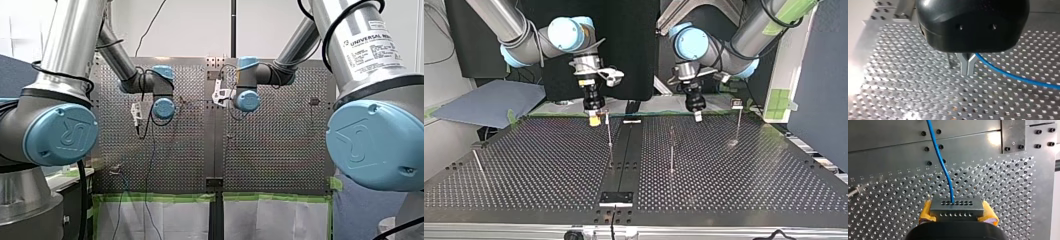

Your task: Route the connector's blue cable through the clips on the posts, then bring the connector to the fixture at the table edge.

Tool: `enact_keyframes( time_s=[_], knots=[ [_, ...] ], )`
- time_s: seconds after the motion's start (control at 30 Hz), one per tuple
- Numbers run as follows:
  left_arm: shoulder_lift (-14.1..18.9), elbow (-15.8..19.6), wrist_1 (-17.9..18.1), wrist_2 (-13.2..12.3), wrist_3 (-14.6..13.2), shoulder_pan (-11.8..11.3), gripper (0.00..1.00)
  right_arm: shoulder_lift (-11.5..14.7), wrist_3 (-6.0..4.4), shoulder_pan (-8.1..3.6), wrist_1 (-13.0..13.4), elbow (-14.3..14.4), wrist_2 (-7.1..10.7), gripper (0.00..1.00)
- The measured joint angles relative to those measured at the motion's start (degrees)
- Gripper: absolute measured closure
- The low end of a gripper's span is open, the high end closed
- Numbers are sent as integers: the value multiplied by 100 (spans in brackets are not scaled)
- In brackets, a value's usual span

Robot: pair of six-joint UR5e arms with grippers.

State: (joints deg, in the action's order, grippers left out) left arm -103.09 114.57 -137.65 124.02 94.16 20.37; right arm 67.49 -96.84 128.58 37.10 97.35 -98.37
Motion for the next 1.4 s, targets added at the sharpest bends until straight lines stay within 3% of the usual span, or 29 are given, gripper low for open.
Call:
enact_keyframes(
  time_s=[0.4, 0.73, 0.97, 1.4],
  knots=[
    [71, -76, -194, -381, -41, -117, 100, -2, -45, -64, -52, -66, -2, 100],
    [68, -381, -349, -815, -77, -260, 100, -7, -78, -160, -42, -120, 5, 100],
    [56, -571, -475, -968, -88, -342, 100, -13, -94, -195, -52, -180, 10, 100],
    [8, -609, -569, -1176, -80, -497, 100, -27, -100, -231, -46, -185, 11, 100]
  ],
)
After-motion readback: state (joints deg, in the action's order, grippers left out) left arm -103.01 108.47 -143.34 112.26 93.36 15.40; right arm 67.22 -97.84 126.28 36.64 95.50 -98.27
